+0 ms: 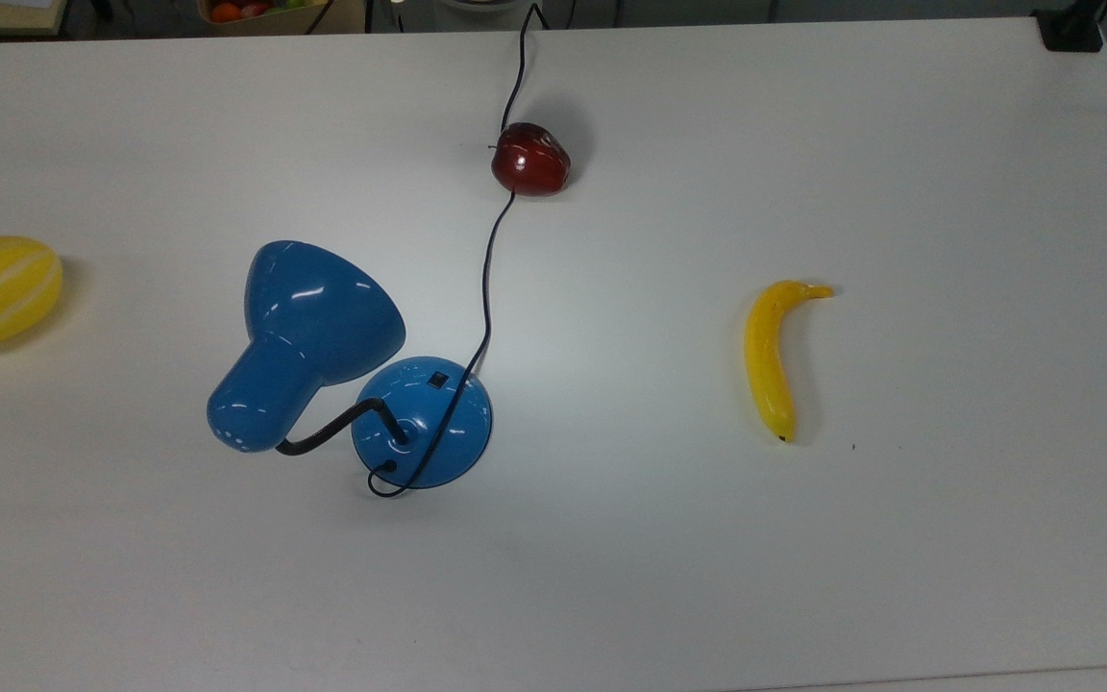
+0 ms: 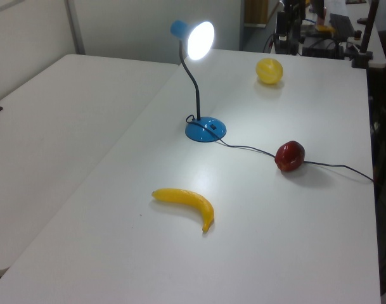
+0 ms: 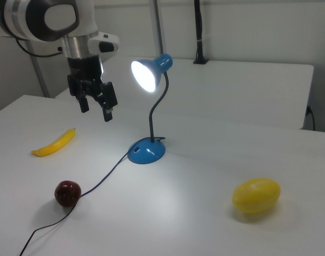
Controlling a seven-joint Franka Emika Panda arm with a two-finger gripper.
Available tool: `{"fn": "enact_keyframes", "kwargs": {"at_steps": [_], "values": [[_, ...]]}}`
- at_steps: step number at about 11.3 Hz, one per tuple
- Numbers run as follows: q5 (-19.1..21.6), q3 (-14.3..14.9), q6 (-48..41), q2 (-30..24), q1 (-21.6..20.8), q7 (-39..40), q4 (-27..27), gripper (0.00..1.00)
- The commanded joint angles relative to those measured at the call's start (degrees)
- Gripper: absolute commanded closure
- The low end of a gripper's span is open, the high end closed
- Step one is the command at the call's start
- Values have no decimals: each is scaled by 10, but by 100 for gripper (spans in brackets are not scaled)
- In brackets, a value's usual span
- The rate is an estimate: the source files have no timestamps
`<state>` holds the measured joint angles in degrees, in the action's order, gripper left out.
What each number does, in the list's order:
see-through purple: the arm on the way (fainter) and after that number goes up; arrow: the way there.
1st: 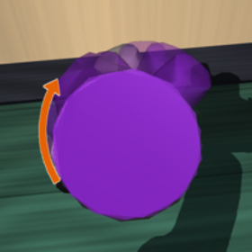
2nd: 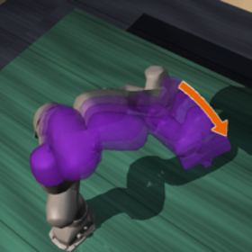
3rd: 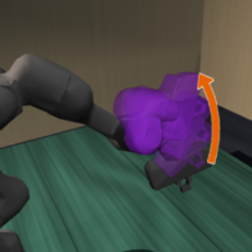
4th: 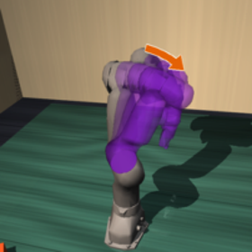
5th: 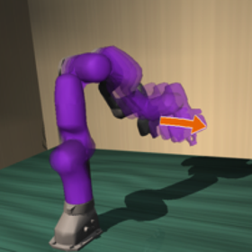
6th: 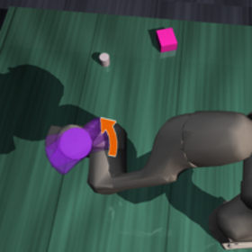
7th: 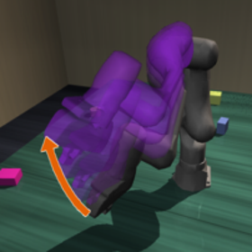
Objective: Turn off lamp
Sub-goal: 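Move the gripper over the blue lamp's round base toward its switch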
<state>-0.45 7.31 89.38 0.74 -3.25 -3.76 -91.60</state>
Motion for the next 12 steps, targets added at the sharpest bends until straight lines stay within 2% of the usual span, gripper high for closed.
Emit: {"fn": "enact_keyframes", "kwargs": {"at_steps": [1,3,5,6,7,8,10,11,12], "values": [[-8,8,16,-9,-21,0,-21,0],[-11,8,45,-6,-21,2,-24,0],[2,20,48,-6,-16,7,-24,0],[2,19,49,-6,-16,9,-29,4],[2,20,50,-6,-16,10,-31,19],[4,20,62,-6,-16,14,-33,41],[12,17,100,-1,-16,31,-59,75],[14,16,103,11,-16,31,-59,91],[16,14,108,20,-16,31,-60,98]]}}
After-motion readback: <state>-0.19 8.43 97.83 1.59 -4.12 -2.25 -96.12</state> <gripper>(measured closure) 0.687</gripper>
